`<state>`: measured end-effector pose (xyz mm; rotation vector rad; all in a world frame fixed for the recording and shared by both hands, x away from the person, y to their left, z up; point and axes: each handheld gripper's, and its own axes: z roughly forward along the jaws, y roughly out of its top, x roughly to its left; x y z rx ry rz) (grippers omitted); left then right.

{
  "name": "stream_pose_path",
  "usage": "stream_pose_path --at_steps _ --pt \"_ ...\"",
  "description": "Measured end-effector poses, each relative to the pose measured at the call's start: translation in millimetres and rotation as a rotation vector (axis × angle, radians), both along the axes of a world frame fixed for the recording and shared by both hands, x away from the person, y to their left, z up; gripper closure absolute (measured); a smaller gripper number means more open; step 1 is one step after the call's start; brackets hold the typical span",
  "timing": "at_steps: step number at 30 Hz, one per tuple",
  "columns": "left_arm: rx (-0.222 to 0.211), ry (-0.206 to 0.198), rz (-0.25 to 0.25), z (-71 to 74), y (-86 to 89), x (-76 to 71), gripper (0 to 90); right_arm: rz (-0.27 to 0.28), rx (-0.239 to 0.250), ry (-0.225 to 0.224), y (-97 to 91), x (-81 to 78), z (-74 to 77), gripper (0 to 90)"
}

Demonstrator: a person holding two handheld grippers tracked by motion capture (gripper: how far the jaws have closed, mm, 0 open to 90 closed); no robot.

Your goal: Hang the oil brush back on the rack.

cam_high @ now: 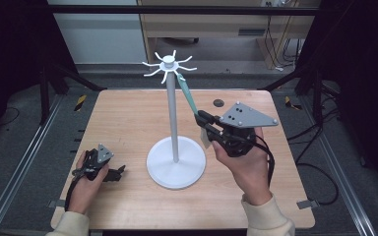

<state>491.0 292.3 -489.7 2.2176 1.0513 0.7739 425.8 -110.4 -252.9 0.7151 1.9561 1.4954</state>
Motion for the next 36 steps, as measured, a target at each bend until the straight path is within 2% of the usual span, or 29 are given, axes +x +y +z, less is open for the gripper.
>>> stream_pose_path --at_steps 36 --pt "0.002 0.003 -0.002 0.6 -0.2 0.1 3.3 0.004 -0.001 0.0 7.1 3.9 -1.9 81.0"
